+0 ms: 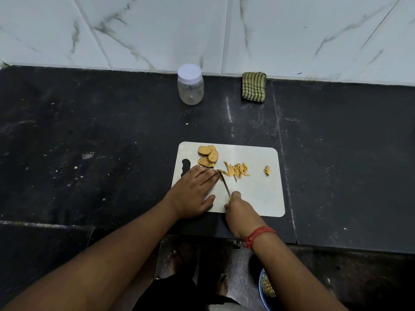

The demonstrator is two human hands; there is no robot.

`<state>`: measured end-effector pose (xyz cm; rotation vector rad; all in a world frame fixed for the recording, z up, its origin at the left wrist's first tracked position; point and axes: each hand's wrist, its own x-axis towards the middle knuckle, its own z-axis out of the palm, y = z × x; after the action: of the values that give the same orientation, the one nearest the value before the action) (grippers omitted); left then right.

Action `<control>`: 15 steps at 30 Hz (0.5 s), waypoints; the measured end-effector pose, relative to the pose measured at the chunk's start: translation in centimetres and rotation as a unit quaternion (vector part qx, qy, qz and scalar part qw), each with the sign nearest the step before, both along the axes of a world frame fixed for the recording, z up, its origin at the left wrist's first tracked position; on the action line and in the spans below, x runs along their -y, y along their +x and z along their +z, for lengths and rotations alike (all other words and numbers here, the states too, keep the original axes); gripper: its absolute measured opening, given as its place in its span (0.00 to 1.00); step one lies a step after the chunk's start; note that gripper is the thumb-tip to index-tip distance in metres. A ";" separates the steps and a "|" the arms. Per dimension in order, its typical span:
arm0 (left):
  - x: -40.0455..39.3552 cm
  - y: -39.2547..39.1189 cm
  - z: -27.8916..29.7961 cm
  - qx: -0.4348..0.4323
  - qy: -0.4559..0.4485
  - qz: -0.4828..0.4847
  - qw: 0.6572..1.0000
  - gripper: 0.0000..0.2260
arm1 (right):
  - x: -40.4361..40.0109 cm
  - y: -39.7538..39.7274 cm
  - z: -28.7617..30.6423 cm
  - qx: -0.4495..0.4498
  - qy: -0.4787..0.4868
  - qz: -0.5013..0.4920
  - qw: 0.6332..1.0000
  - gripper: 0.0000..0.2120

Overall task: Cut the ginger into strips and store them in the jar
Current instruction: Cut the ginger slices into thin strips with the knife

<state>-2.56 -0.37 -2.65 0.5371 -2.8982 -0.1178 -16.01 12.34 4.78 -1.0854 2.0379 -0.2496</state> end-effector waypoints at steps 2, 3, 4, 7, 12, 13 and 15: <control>-0.1 -0.1 0.0 -0.001 -0.002 -0.001 1.000 0.29 | -0.1 0.1 -0.1 -0.004 0.012 0.000 1.000 0.06; -0.1 -0.1 0.0 -0.002 -0.001 -0.002 1.000 0.29 | 0.0 0.1 -0.2 -0.005 0.019 0.001 1.000 0.08; 0.0 0.0 0.0 -0.002 0.000 -0.002 1.000 0.29 | 0.1 0.1 -0.3 -0.007 0.028 0.001 1.000 0.09; 0.0 0.0 0.1 0.000 0.003 0.001 1.000 0.29 | 0.8 -0.4 -0.8 -0.010 0.061 -0.001 0.998 0.07; -0.1 -0.1 0.0 0.008 0.006 0.004 1.000 0.29 | 0.4 -1.8 -0.4 0.213 0.071 -0.123 0.967 0.06; -0.1 -0.1 0.1 0.008 0.004 0.005 1.000 0.28 | 0.2 -2.0 -0.3 0.254 0.069 -0.146 0.954 0.06; -0.2 0.0 0.1 0.006 0.000 0.008 1.000 0.28 | 0.0 -2.0 0.0 0.248 0.061 -0.122 0.959 0.06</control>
<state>-2.58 -0.20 -2.52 0.5616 -2.9055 -0.1136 -18.04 12.33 4.73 -0.6143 1.6989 -0.4646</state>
